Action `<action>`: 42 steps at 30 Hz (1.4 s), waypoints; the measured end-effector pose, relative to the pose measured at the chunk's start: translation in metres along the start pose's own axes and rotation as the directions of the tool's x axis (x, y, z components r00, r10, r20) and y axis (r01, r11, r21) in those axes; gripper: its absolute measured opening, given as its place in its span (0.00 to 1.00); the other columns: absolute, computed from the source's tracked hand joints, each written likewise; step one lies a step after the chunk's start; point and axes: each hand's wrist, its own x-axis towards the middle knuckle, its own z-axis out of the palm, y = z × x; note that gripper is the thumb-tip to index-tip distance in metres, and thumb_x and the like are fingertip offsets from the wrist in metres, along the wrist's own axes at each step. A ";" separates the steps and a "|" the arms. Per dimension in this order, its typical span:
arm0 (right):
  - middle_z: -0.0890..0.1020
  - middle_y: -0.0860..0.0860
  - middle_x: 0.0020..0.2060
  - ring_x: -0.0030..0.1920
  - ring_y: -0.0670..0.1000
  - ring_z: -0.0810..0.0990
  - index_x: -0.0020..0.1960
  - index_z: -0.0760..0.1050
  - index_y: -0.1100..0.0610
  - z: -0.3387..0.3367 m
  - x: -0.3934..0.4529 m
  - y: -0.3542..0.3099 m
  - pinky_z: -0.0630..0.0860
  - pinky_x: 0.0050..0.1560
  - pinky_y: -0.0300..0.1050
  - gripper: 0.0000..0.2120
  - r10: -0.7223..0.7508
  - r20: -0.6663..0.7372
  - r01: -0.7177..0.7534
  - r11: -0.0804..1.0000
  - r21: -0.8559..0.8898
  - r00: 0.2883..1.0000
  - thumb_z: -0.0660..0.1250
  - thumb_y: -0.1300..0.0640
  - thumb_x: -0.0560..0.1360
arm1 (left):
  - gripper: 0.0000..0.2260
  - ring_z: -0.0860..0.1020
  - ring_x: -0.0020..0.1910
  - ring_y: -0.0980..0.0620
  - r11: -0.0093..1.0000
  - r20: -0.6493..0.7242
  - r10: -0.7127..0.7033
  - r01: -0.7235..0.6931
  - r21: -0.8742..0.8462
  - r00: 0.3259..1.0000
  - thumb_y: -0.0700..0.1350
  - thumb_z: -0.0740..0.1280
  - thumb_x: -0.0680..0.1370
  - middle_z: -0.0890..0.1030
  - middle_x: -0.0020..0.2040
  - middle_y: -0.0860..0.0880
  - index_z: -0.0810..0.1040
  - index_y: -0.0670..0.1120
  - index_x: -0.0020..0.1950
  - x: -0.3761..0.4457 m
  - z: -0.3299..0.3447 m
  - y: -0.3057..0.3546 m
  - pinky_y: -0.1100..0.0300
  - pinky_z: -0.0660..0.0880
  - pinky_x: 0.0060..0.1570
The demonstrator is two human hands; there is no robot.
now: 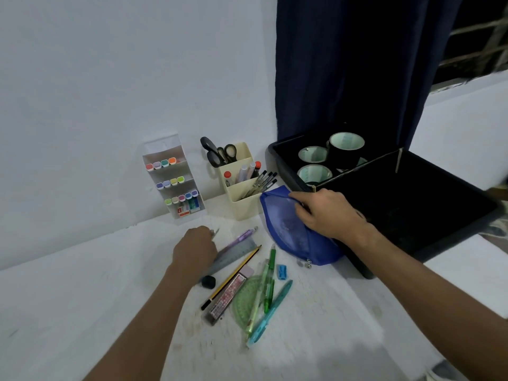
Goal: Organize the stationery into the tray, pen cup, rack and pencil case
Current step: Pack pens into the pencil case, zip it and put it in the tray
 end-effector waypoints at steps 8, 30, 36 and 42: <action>0.83 0.53 0.52 0.51 0.56 0.80 0.69 0.71 0.49 -0.001 -0.002 -0.001 0.75 0.46 0.46 0.19 0.067 0.010 -0.067 0.998 0.002 0.998 0.56 0.51 0.79 | 0.07 0.75 0.26 0.48 0.750 0.214 0.153 0.028 -0.661 0.965 0.36 0.64 0.72 0.77 0.31 0.42 0.78 0.36 0.35 -0.019 -0.035 0.114 0.59 0.76 0.27; 0.83 0.55 0.48 0.48 0.59 0.80 0.65 0.74 0.49 0.005 0.001 -0.001 0.73 0.43 0.49 0.17 0.063 -0.003 -0.063 0.997 -0.041 0.998 0.57 0.53 0.78 | 0.28 0.72 0.64 0.48 0.991 0.335 0.130 -0.131 -0.019 0.933 0.56 0.72 0.71 0.73 0.66 0.46 0.72 0.47 0.67 0.005 -0.007 0.020 0.60 0.69 0.58; 0.83 0.55 0.50 0.51 0.59 0.79 0.66 0.73 0.49 0.003 0.001 -0.002 0.74 0.48 0.51 0.17 0.097 0.002 -0.097 0.995 0.015 0.995 0.57 0.53 0.78 | 0.19 0.77 0.53 0.50 0.980 0.274 0.196 -0.178 -0.089 0.942 0.51 0.75 0.69 0.80 0.54 0.46 0.79 0.47 0.57 0.002 -0.004 0.019 0.63 0.68 0.45; 0.83 0.55 0.50 0.51 0.58 0.79 0.65 0.74 0.49 0.002 0.001 -0.002 0.75 0.48 0.51 0.17 0.104 0.016 -0.104 0.994 0.015 0.994 0.57 0.53 0.78 | 0.11 0.77 0.47 0.52 0.968 0.234 0.244 -0.223 -0.113 0.941 0.48 0.73 0.72 0.81 0.51 0.47 0.83 0.47 0.52 0.002 -0.011 0.019 0.64 0.68 0.44</action>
